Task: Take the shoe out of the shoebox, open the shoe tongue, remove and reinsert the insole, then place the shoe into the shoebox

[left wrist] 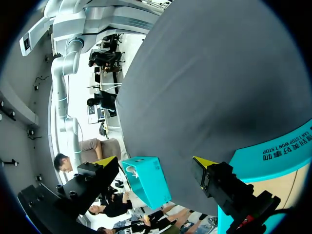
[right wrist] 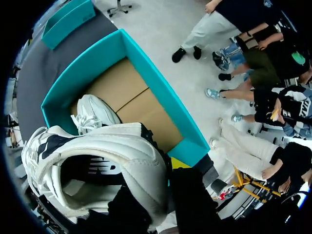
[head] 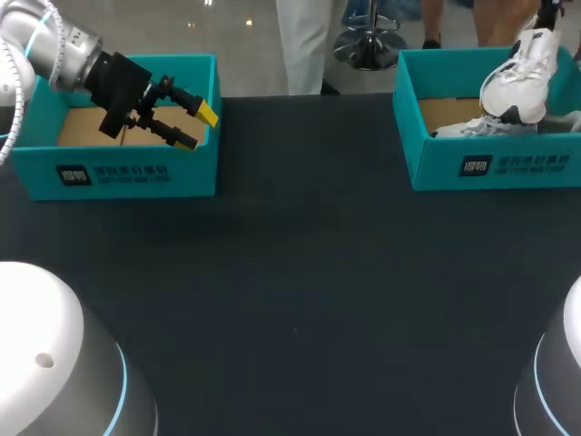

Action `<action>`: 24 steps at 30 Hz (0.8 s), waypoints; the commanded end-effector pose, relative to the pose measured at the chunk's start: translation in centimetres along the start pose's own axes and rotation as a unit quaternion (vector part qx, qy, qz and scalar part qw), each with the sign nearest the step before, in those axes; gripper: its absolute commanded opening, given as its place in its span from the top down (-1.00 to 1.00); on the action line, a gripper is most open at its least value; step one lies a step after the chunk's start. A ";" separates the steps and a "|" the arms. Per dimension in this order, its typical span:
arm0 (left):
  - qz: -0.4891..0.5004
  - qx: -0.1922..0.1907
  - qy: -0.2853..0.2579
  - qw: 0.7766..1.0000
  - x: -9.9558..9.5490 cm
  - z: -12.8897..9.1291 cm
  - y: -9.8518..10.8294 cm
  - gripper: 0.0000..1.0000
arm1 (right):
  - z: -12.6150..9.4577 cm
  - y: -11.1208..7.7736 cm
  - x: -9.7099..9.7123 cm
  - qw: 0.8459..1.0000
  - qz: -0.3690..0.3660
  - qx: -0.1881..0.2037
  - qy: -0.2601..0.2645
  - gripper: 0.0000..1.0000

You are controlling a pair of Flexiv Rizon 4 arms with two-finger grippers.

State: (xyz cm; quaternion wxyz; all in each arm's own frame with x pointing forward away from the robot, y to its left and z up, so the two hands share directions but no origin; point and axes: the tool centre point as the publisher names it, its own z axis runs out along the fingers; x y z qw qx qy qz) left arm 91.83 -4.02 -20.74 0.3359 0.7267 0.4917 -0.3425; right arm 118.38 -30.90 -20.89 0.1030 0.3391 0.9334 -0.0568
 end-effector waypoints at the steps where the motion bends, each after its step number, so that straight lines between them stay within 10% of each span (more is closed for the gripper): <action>1: 0.000 0.000 0.001 1.000 0.0 0.0 0.0 -1.00 | -0.1 0.3 0.1 0.999 0.038 0.014 0.001 1.00; 24: 0.000 0.000 0.001 1.000 0.0 0.0 0.0 -1.00 | -0.5 -1.4 0.8 0.937 0.340 0.043 -0.070 1.00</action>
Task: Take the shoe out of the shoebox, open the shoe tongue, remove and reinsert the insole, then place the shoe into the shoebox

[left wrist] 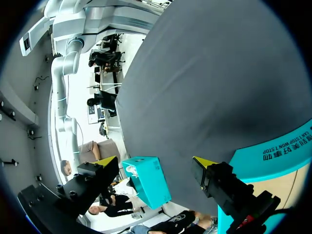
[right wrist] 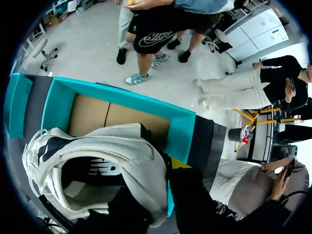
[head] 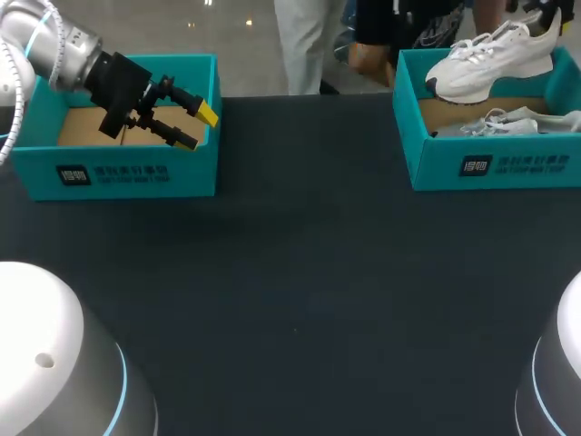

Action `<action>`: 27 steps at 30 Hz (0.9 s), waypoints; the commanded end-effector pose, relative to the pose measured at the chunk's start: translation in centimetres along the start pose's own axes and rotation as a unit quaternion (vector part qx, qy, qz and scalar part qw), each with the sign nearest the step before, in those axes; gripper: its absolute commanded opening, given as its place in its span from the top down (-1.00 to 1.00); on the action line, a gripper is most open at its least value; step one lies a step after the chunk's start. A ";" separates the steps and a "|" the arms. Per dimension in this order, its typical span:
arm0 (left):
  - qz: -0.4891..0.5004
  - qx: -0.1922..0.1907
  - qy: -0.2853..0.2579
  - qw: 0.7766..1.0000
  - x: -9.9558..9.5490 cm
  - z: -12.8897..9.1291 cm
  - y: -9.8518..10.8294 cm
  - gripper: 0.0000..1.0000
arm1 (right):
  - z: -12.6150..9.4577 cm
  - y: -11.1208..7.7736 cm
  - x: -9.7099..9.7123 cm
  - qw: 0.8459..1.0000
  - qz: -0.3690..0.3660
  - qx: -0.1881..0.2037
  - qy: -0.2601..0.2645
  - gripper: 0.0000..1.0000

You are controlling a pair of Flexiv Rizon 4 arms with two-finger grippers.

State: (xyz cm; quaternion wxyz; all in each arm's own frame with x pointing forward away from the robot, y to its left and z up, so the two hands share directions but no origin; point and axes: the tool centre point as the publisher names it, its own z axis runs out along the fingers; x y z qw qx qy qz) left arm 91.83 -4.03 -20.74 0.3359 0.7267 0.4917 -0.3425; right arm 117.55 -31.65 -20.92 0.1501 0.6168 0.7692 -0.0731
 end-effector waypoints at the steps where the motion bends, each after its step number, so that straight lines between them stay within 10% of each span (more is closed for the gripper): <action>1: 0.000 0.000 0.001 1.000 0.0 0.0 0.0 -1.00 | -0.6 -0.7 0.1 0.999 0.040 0.004 -0.027 1.00; 27: 0.000 0.000 0.001 1.000 0.0 0.0 0.0 -1.00 | -0.4 -1.2 0.1 0.996 0.088 0.015 -0.020 1.00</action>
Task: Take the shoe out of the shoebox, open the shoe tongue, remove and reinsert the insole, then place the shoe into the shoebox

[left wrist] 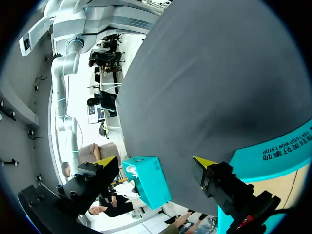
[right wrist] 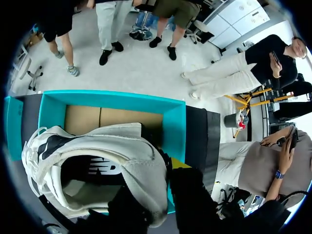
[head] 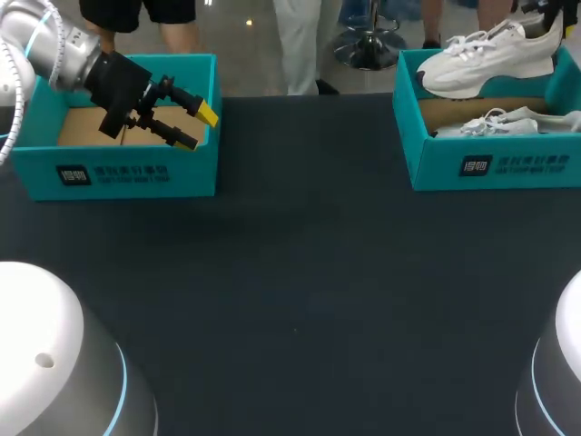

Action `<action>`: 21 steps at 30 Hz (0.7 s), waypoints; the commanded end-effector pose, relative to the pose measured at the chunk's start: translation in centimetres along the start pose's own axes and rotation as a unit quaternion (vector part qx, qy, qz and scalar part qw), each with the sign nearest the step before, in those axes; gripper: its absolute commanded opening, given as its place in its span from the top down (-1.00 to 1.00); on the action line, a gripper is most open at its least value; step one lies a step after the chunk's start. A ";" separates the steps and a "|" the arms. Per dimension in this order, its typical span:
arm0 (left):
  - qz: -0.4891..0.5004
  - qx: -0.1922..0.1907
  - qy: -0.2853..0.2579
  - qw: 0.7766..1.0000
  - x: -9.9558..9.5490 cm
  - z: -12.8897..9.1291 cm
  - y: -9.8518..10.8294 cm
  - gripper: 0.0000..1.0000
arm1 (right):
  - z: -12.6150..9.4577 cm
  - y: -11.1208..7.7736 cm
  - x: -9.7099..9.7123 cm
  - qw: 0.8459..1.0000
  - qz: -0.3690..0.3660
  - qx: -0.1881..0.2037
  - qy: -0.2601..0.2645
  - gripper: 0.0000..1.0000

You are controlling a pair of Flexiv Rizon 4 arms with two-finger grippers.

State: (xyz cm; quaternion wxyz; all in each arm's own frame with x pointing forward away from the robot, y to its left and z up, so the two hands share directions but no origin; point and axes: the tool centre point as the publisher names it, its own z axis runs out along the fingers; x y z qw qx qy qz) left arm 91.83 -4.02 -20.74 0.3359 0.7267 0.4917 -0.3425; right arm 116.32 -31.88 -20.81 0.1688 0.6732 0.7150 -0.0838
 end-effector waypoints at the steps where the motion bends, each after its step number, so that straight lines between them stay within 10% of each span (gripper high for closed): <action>1: 0.000 0.000 0.001 1.000 0.0 0.0 0.0 -1.00 | 0.2 0.1 -0.1 0.999 0.043 0.018 0.006 1.00; 21: 0.000 0.000 0.001 1.000 0.0 0.0 0.0 -1.00 | 2.8 -1.3 -1.1 0.989 0.146 0.020 -0.010 1.00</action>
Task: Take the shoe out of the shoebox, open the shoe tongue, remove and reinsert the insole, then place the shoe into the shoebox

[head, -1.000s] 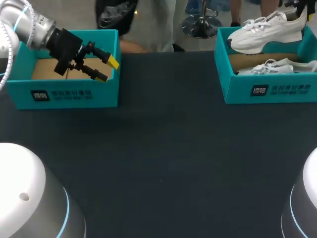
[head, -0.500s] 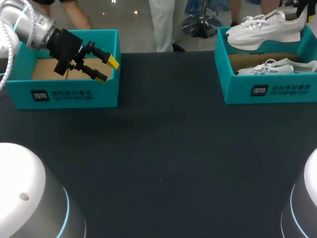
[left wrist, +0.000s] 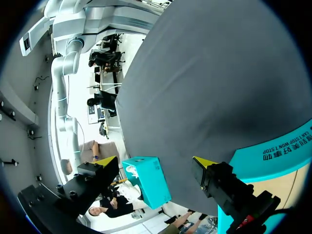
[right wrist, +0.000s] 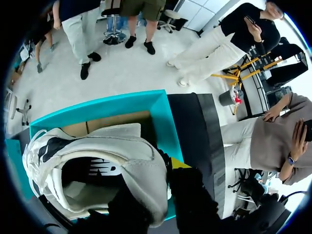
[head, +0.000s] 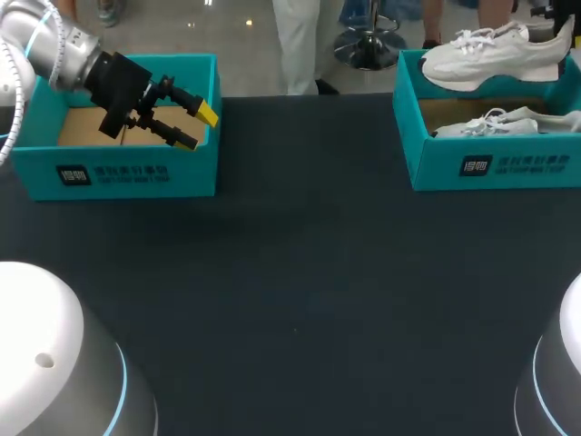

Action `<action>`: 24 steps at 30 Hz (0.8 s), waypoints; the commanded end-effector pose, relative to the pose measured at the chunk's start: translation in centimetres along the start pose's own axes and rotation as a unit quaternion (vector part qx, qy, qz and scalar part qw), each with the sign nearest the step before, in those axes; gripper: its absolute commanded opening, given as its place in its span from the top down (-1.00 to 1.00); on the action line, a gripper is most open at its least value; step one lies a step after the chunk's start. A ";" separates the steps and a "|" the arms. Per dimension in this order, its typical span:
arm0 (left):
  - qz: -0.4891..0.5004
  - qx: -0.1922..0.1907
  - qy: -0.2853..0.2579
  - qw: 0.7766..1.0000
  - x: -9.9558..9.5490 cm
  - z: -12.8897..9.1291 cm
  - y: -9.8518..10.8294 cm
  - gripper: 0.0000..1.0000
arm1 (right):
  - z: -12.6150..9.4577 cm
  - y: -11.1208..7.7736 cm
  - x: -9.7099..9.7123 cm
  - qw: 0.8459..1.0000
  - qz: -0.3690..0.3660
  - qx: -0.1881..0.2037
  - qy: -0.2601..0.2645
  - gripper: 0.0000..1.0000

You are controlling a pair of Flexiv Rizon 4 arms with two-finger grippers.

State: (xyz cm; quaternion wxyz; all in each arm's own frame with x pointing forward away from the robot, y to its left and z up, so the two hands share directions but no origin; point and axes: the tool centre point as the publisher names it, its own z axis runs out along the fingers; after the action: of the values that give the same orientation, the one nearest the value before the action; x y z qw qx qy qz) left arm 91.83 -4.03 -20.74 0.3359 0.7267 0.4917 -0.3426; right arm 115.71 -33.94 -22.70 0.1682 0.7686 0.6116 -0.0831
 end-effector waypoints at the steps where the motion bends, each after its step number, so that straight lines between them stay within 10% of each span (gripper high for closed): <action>1: 0.000 0.000 0.001 1.000 0.0 0.0 0.0 -1.00 | 0.7 -0.4 0.0 1.000 0.014 -0.004 0.003 1.00; 24: 0.000 0.000 0.001 1.000 0.0 0.0 0.0 -1.00 | 7.6 0.3 0.2 1.000 0.010 0.008 -0.001 1.00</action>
State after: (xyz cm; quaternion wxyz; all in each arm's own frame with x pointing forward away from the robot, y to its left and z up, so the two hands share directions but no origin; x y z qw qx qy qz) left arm 91.83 -4.02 -20.74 0.3359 0.7267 0.4917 -0.3425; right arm 115.37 -35.98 -29.14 0.1714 0.7749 0.6025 -0.0842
